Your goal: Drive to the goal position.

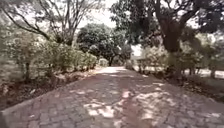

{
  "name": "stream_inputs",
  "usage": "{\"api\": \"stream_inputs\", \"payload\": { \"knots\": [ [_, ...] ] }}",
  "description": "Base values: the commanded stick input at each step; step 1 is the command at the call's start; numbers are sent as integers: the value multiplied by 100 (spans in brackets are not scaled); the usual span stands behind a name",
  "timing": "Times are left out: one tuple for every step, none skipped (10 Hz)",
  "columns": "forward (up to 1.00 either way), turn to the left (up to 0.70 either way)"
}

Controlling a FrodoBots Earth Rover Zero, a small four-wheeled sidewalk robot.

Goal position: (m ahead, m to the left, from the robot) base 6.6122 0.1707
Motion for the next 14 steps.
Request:
{"api": "stream_inputs", "payload": {
  "knots": [
    [70,0],
    [70,0],
    [70,0],
    [70,0],
    [70,0],
    [70,0],
    [70,0],
    [70,0],
    [70,0],
    [70,0],
    [70,0],
    [70,0],
    [70,0],
    [70,0]
  ]
}}
